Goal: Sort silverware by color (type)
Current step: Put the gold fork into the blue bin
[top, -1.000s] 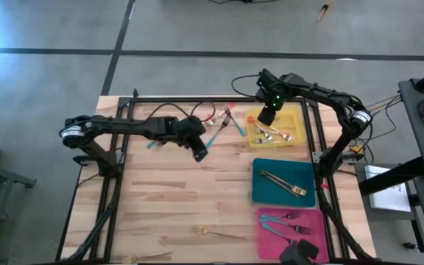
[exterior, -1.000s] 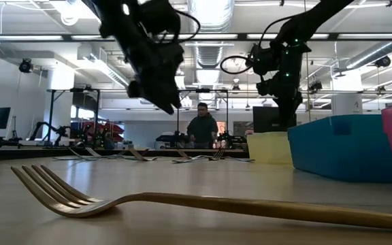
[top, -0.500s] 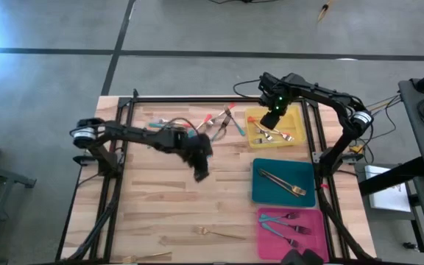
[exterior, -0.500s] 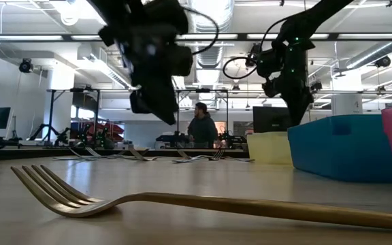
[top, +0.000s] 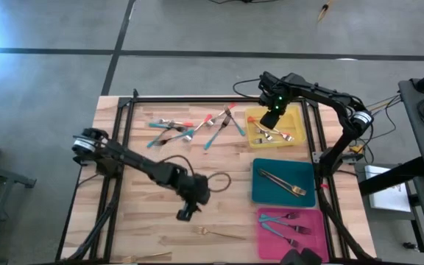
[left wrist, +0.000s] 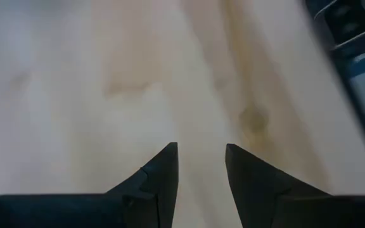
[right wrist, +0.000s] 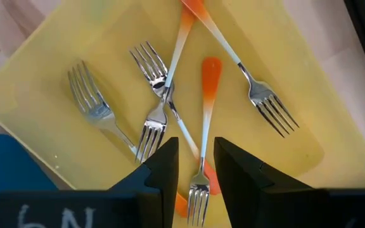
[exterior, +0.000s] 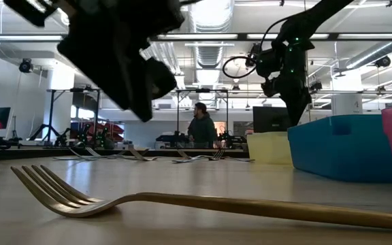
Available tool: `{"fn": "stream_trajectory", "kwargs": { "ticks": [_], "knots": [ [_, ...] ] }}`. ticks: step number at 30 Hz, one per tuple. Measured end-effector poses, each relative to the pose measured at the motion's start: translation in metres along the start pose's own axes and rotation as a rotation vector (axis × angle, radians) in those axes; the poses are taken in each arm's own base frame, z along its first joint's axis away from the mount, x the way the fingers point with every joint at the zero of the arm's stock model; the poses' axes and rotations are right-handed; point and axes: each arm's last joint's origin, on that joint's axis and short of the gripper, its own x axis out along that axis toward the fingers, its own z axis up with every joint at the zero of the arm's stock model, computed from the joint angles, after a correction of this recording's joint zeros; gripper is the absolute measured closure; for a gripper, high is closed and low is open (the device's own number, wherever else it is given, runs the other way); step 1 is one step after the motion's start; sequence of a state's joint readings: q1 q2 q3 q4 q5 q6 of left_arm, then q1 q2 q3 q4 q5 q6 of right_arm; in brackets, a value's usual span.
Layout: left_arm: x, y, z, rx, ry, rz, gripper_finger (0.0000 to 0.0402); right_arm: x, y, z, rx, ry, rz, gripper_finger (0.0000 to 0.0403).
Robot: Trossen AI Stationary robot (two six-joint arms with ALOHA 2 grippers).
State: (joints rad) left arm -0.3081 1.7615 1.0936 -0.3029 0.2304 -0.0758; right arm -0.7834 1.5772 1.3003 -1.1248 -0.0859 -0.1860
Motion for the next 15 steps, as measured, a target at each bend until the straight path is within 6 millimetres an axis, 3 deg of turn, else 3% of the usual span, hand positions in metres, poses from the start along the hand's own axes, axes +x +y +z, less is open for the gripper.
{"fn": "stream_trajectory", "kwargs": {
  "ticks": [6,9,15],
  "knots": [
    [0.034,-0.034,0.028,0.079,-0.041,-0.081,0.0288,-0.001,0.004,0.0,-0.013,-0.003,0.001,0.0306],
    [0.052,-0.041,0.043,0.087,0.003,-0.071,0.0288,-0.002,0.004,0.0,-0.012,-0.006,0.001,0.0305],
    [0.062,-0.05,0.043,0.151,0.073,0.04,0.0287,-0.003,0.004,-0.001,-0.013,-0.01,0.0,0.031]
  ]
}}
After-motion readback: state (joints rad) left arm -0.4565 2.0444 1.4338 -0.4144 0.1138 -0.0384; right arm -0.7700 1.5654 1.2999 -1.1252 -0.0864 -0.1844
